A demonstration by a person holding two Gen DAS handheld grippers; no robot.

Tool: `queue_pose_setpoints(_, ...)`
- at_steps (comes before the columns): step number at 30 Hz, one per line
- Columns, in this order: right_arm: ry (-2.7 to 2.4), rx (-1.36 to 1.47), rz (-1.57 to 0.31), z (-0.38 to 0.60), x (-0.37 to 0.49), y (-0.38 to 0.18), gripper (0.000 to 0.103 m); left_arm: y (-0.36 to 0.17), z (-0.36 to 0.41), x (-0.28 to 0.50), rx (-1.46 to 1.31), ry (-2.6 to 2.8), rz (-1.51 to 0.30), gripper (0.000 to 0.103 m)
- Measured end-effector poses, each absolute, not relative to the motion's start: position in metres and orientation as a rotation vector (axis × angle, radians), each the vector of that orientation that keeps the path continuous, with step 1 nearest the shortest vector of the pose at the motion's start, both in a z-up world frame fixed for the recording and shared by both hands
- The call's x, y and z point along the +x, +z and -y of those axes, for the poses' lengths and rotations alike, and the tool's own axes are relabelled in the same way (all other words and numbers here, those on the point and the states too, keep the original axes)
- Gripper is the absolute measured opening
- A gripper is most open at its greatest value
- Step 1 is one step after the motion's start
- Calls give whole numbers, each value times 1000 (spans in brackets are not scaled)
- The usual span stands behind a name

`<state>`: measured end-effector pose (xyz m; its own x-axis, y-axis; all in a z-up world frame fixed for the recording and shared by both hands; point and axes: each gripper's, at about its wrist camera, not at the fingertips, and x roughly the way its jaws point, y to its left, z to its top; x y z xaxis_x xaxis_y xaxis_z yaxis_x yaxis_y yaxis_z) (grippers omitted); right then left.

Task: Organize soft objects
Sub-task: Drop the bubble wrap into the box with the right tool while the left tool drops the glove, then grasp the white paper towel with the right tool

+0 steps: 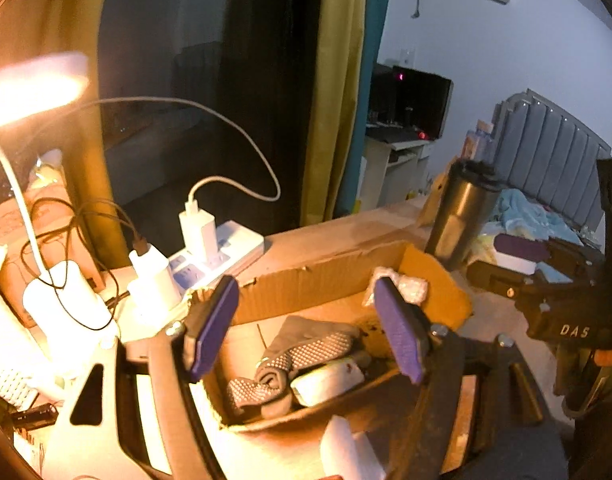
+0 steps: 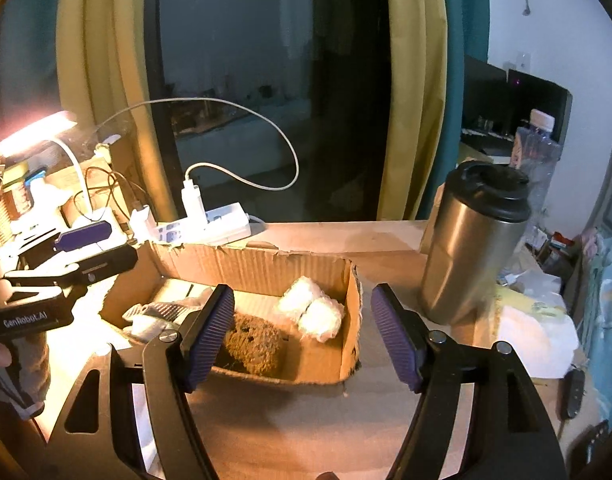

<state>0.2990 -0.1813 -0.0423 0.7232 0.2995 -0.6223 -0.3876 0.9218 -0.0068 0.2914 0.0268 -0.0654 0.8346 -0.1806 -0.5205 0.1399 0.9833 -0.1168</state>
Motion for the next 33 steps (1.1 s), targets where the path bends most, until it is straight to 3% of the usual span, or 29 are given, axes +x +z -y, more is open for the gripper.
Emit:
queue_pose_setpoints(18,393,-150,-632,171,230,-24,74,-53,-38,212,-106,-162,-526,72)
queue_pose_setpoints(33,441,-185,-708,133,197,-55,74,-95,-78,159,-161,-101,-570,72)
